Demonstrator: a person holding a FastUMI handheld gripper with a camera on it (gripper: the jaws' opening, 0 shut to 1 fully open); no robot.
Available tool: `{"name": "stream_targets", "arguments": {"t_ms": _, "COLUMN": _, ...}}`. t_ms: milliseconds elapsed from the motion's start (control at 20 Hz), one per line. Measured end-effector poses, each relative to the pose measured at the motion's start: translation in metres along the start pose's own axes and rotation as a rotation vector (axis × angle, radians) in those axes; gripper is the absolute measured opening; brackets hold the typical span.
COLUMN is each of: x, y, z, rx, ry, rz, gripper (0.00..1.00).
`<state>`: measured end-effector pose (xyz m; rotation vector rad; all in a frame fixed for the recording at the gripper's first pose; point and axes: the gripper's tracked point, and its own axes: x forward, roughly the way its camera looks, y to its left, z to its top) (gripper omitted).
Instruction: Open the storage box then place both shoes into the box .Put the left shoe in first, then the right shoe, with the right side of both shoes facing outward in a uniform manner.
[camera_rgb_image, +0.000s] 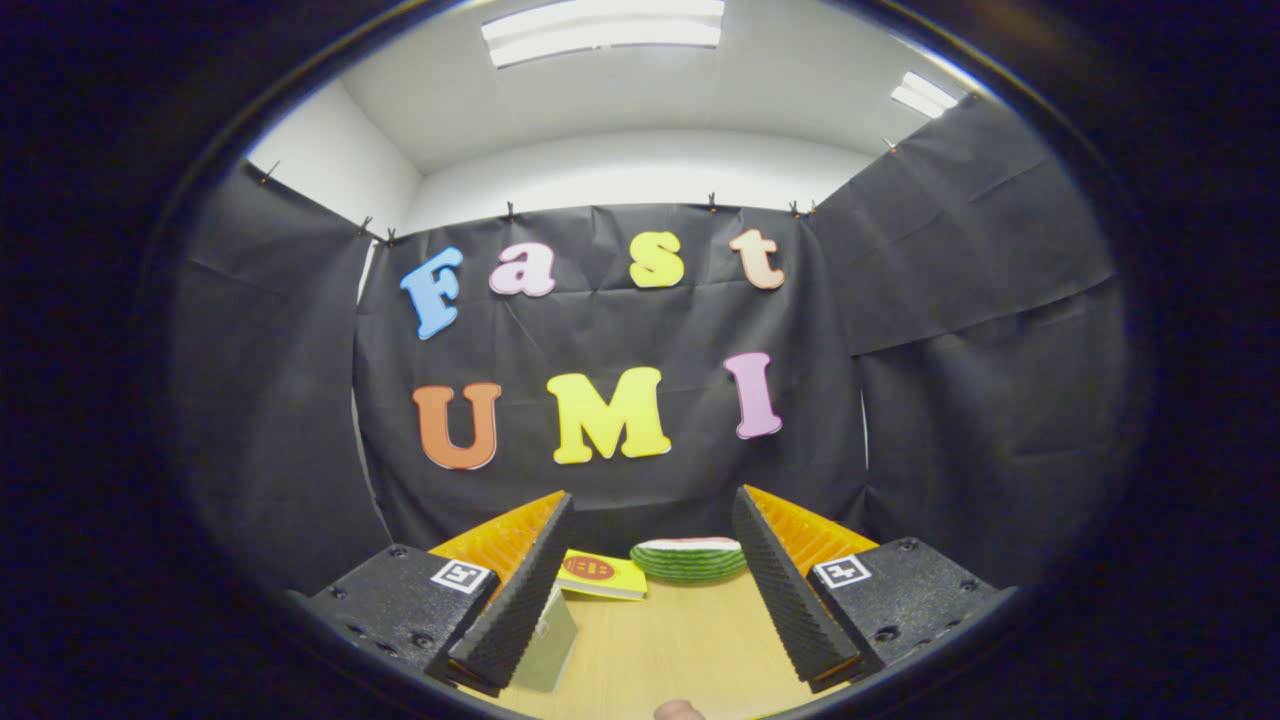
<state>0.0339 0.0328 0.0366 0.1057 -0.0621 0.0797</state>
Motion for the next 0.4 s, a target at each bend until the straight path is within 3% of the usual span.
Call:
{"name": "stream_targets", "arguments": {"t_ms": 150, "x": -0.007, "y": -0.009, "z": 0.007, "rx": 0.039, "ry": -0.022, "rz": -0.004, "gripper": 1.00}}
{"name": "stream_targets", "arguments": {"t_ms": 400, "x": 0.000, "y": -0.017, "z": 0.001, "rx": -0.004, "ry": -0.014, "rz": -0.038, "gripper": 1.00}}
